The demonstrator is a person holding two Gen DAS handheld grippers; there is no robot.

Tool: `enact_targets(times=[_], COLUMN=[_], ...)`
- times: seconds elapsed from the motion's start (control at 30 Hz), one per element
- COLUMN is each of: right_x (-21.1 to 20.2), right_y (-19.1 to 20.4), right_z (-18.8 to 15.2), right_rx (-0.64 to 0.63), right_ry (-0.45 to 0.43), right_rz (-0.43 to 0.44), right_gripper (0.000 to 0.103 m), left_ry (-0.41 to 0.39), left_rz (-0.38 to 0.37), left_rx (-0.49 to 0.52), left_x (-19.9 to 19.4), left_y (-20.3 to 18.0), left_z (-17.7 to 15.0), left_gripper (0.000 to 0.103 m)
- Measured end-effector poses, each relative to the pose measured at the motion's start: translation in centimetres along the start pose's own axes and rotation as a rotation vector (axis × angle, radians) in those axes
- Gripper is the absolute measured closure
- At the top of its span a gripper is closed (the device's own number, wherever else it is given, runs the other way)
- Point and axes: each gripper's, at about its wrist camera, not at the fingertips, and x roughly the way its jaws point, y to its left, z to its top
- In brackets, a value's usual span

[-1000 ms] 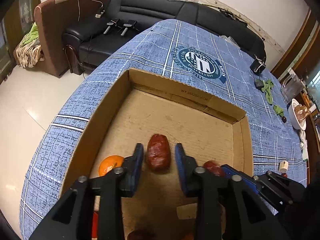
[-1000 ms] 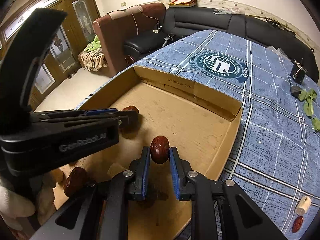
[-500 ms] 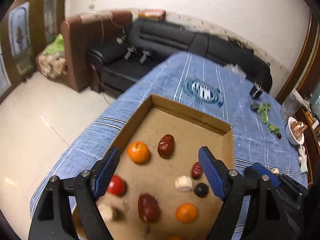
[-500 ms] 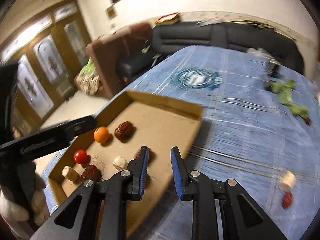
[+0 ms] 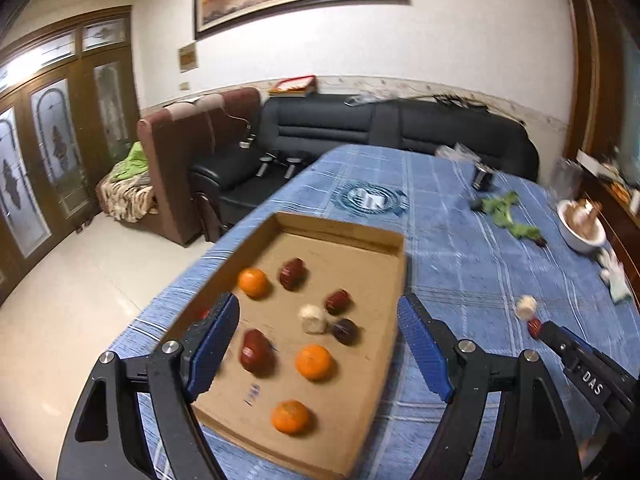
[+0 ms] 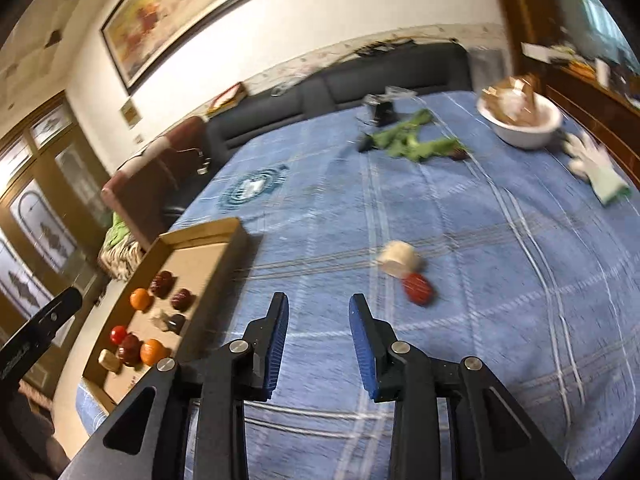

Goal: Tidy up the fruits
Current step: 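Move both tools back toward the last red date and yam chunk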

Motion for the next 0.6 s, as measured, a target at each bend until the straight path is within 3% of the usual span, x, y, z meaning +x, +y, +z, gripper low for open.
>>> enact_targets(times=[0.23, 0.6], right_x=[-0.9, -0.9], right_y=[-2.5, -2.7], right_z=[-0.7, -1.2], right_rx=[0.053, 0.051], right_ry=[0.000, 0.003], right_rz=[-0.006, 0.016], right_gripper=[0.067, 0.067], left_ry=[-0.002, 0.025], left_rz=[-0.044, -0.094], left_rx=[0.071, 0.111], left_x=[-1.4, -1.1], left_y=[-3.0, -4.8], left_z=[-0.6, -1.3], left_gripper=[0.022, 0.022])
